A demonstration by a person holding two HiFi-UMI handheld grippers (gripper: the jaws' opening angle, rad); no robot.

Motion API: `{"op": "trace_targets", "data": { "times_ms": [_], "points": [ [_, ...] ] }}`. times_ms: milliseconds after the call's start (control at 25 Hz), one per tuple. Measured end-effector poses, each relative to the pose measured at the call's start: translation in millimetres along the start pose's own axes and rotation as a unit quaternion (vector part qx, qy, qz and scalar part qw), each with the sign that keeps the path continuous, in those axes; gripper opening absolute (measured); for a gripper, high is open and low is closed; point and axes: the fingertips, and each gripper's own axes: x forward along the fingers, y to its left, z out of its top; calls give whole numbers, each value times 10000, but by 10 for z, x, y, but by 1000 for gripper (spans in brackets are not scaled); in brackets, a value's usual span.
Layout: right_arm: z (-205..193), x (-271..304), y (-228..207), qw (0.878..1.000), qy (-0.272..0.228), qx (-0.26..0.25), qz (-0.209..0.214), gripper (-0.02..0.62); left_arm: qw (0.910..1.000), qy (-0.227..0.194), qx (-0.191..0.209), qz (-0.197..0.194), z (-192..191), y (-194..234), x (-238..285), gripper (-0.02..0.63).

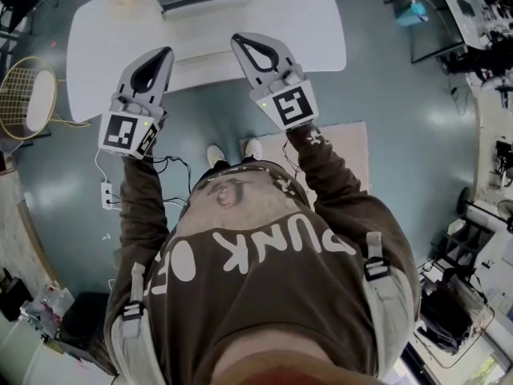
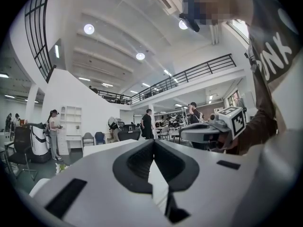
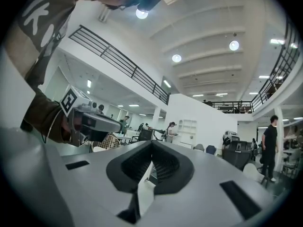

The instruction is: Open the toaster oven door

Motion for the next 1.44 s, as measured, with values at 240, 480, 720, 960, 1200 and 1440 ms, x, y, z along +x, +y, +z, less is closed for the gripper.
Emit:
{"op": "trace_targets", "data": {
  "times_ms": [240, 480, 720, 960, 1200, 1440],
  "points": [
    [17, -28, -1, 10000, 37, 60, -56, 12, 10000, -2, 0, -47, -6, -40, 4, 3],
    [-27, -27, 15, 9998, 144, 121, 5, 9, 10000, -7, -6, -74, -9, -64, 15, 3],
    [-58, -17, 40, 9996, 227, 113, 78, 9, 9999, -33, -2, -112, 9, -100, 32, 3],
    [-46, 7, 36, 9995, 246, 174, 122, 8, 9999, -47, -2, -115, 33, -96, 40, 3],
    [-61, 12, 34, 9993, 259, 227, 117, 8, 9999, -57, 5, -113, 44, -108, 29, 3],
    [-84, 21, 35, 9993, 259, 220, 123, 8, 9999, -55, 5, -106, 30, -106, 22, 3]
  ]
}}
